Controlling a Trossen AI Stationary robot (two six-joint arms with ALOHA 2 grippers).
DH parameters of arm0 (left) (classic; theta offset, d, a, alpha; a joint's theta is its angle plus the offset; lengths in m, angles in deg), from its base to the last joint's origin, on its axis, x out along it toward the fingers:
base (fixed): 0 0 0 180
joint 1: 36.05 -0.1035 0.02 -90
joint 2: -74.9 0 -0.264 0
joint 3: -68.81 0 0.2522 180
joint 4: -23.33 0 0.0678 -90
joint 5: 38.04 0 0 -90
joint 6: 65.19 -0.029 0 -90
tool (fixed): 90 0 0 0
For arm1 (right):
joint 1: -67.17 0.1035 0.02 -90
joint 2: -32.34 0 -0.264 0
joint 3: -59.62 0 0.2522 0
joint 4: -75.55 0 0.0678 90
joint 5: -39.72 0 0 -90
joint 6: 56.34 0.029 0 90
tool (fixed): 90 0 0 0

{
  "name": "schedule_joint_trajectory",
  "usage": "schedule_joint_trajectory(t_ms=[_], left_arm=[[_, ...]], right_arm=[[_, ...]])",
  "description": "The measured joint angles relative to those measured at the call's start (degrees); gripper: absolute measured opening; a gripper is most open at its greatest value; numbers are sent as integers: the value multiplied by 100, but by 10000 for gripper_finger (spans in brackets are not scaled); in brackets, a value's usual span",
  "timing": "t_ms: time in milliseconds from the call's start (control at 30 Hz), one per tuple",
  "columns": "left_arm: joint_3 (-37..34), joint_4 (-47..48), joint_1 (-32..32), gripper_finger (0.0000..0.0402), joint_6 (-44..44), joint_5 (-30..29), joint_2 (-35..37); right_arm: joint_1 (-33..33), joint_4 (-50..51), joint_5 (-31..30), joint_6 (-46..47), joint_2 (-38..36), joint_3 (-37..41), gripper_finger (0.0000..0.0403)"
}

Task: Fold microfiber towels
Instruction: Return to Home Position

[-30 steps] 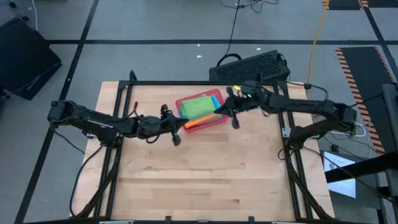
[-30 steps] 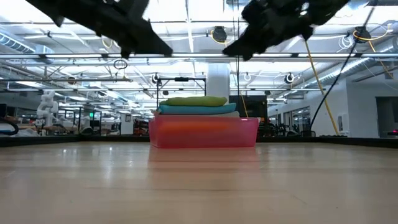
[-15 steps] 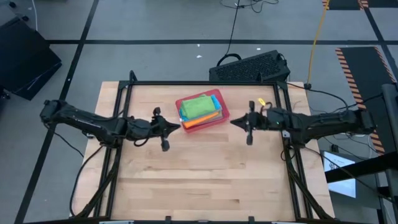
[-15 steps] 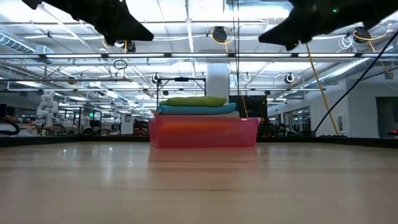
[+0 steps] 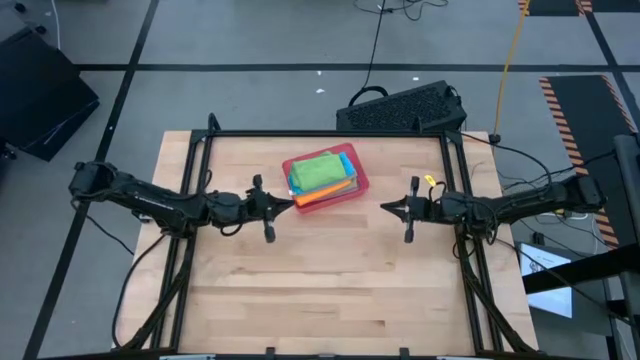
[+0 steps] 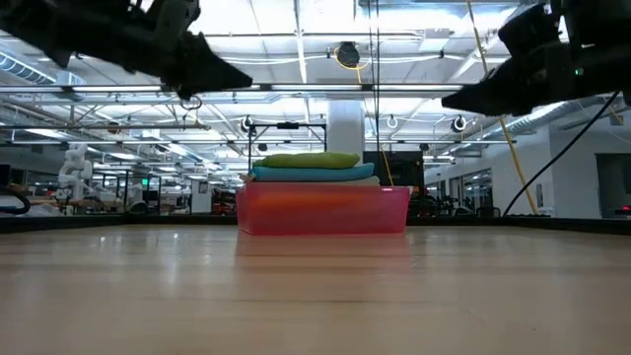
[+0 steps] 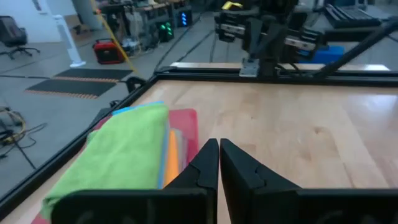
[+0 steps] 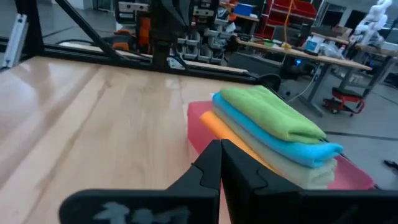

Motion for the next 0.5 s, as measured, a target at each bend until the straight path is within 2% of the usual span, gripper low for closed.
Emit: schedule_joint_trajectory(t_ms=[233, 400, 500], left_arm=[[-797, -955, -169, 19, 263, 52, 6], [-1305, -1611, -173, 19, 317, 52, 6], [-1527, -1863, -168, 19, 504, 64, 6]], right_arm=[[-112, -472, 0, -9, -37, 461, 0], [-140, -1188, 5, 6, -41, 842, 0], [-140, -1105, 7, 8, -42, 904, 0]])
